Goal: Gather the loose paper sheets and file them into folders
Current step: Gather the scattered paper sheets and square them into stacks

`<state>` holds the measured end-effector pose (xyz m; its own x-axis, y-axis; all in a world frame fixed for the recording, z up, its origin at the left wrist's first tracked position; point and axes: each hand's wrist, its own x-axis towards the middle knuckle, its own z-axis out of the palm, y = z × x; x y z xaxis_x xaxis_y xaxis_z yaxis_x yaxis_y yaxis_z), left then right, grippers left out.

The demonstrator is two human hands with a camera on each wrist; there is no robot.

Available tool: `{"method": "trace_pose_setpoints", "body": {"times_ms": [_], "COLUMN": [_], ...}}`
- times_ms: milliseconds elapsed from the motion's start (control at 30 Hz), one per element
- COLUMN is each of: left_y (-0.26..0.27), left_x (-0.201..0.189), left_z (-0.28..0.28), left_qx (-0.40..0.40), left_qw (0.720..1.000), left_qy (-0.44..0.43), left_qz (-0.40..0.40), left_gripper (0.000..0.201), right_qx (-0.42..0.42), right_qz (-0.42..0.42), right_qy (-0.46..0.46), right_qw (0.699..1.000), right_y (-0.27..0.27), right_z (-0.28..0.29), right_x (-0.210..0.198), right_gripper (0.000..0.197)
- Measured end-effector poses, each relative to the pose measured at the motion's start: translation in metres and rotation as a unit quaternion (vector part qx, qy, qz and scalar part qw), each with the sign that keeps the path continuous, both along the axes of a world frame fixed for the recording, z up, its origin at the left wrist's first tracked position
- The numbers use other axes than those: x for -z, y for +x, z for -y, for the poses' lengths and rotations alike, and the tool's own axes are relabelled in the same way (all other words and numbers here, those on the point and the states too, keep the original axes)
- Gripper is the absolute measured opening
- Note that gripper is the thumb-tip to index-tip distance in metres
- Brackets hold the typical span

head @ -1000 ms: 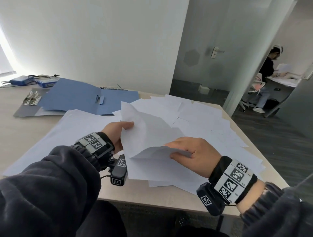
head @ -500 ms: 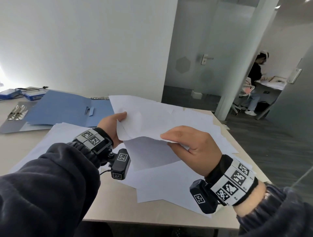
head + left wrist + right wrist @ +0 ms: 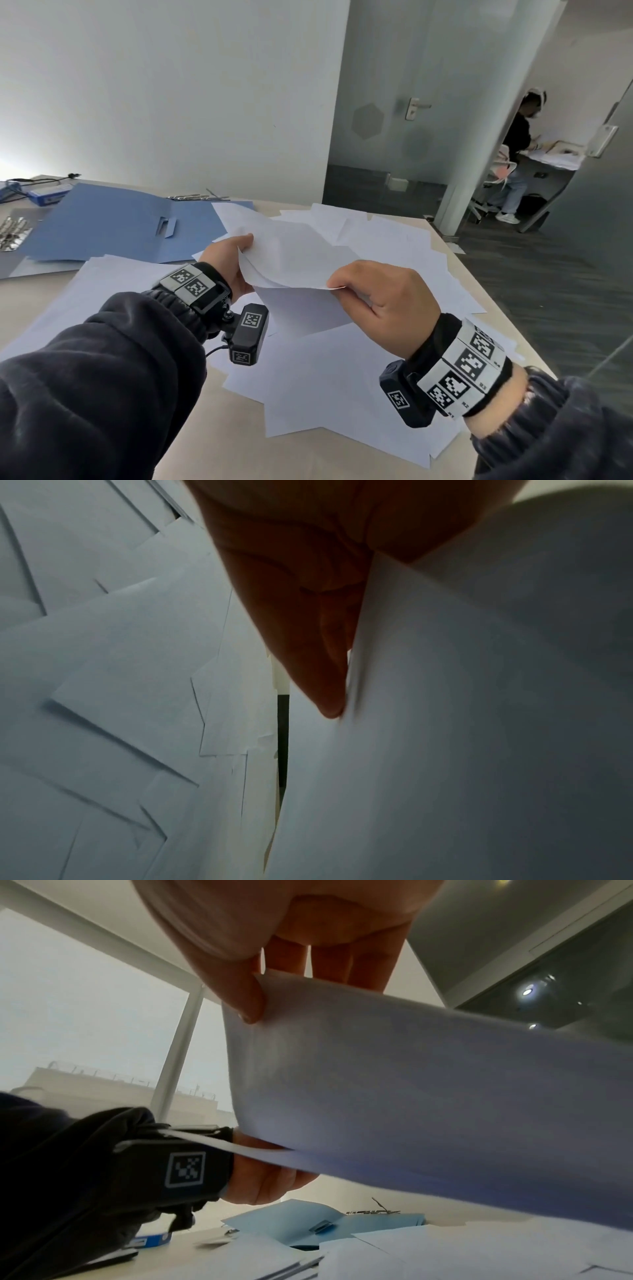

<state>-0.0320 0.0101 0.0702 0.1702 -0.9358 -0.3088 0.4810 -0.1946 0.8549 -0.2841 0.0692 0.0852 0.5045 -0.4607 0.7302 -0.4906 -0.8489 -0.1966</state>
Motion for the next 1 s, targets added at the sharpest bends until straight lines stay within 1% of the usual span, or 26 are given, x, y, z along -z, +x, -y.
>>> {"method": "trace_pose_setpoints", "body": {"times_ms": [67, 133, 167, 233, 267, 300, 333, 367, 433, 467, 500, 567, 600, 633, 667, 700, 767, 833, 900, 1000], "left_y": [0.005, 0.01, 0.019, 0.032, 0.048, 0.049, 0.043, 0.04, 0.03, 0.027, 0.028, 0.029, 0.033, 0.031, 0.031, 0.031, 0.028, 0.026, 0.022, 0.02], "left_x": [-0.001, -0.005, -0.004, 0.002, 0.021, 0.019, 0.013, 0.011, 0.006, 0.01, 0.012, 0.021, 0.031, 0.034, 0.043, 0.051, 0.064, 0.074, 0.076, 0.075], "left_z": [0.005, 0.008, 0.013, 0.024, 0.046, 0.046, 0.038, 0.033, 0.017, 0.017, 0.015, 0.014, 0.018, 0.014, 0.013, 0.012, 0.008, 0.008, 0.007, 0.007], "left_qx": [-0.01, -0.024, -0.039, -0.049, -0.046, -0.035, -0.026, -0.029, -0.015, 0.013, 0.021, 0.039, 0.048, 0.065, 0.08, 0.099, 0.135, 0.163, 0.19, 0.258], "left_qw": [1.0, 0.999, 0.997, 0.996, 0.996, 0.994, 0.995, 0.994, 0.995, 0.995, 0.995, 0.994, 0.991, 0.988, 0.984, 0.978, 0.967, 0.955, 0.948, 0.928], "left_qy": [-0.006, -0.002, 0.01, 0.02, 0.02, 0.034, 0.033, 0.041, 0.033, 0.026, 0.029, 0.046, 0.066, 0.087, 0.109, 0.129, 0.152, 0.171, 0.175, 0.151], "left_qz": [0.02, 0.048, 0.064, 0.074, 0.074, 0.094, 0.095, 0.093, 0.097, 0.098, 0.093, 0.095, 0.103, 0.106, 0.119, 0.133, 0.156, 0.179, 0.187, 0.225], "left_gripper": [0.018, 0.023, 0.025, 0.022, 0.027, 0.034, 0.034, 0.031, 0.026, 0.029, 0.033, 0.033, 0.029, 0.027, 0.028, 0.031, 0.038, 0.042, 0.043, 0.039], "right_qx": [-0.019, -0.055, -0.076, -0.097, -0.089, -0.068, -0.037, -0.003, 0.043, 0.074, 0.108, 0.182, 0.219, 0.256, 0.289, 0.318, 0.353, 0.356, 0.358, 0.353], "right_qz": [0.01, 0.033, 0.055, 0.139, 0.196, 0.246, 0.282, 0.31, 0.369, 0.387, 0.395, 0.366, 0.336, 0.302, 0.262, 0.218, 0.149, 0.115, 0.101, 0.096], "right_qy": [0.011, 0.056, 0.096, 0.161, 0.171, 0.164, 0.153, 0.153, 0.188, 0.211, 0.228, 0.261, 0.279, 0.303, 0.33, 0.36, 0.405, 0.429, 0.447, 0.464], "right_qw": [1.0, 0.996, 0.991, 0.972, 0.962, 0.953, 0.947, 0.938, 0.909, 0.895, 0.884, 0.874, 0.872, 0.867, 0.86, 0.85, 0.83, 0.822, 0.814, 0.807], "right_y": [0.001, 0.002, 0.003, 0.002, 0.0, -0.004, -0.008, -0.013, -0.022, -0.027, -0.031, -0.041, -0.046, -0.05, -0.053, -0.054, -0.052, -0.046, -0.038, -0.023], "right_z": [-0.002, -0.009, -0.016, -0.024, -0.022, -0.016, -0.006, 0.007, 0.034, 0.048, 0.06, 0.085, 0.096, 0.105, 0.112, 0.116, 0.123, 0.129, 0.135, 0.143], "right_x": [-0.008, -0.021, -0.031, -0.051, -0.059, -0.066, -0.071, -0.073, -0.072, -0.066, -0.058, -0.033, -0.019, -0.005, 0.008, 0.02, 0.041, 0.06, 0.074, 0.081], "right_gripper": [0.007, 0.006, 0.006, 0.01, 0.011, 0.011, 0.011, 0.01, 0.008, 0.007, 0.007, 0.009, 0.018, 0.03, 0.042, 0.047, 0.045, 0.037, 0.033, 0.036]}}
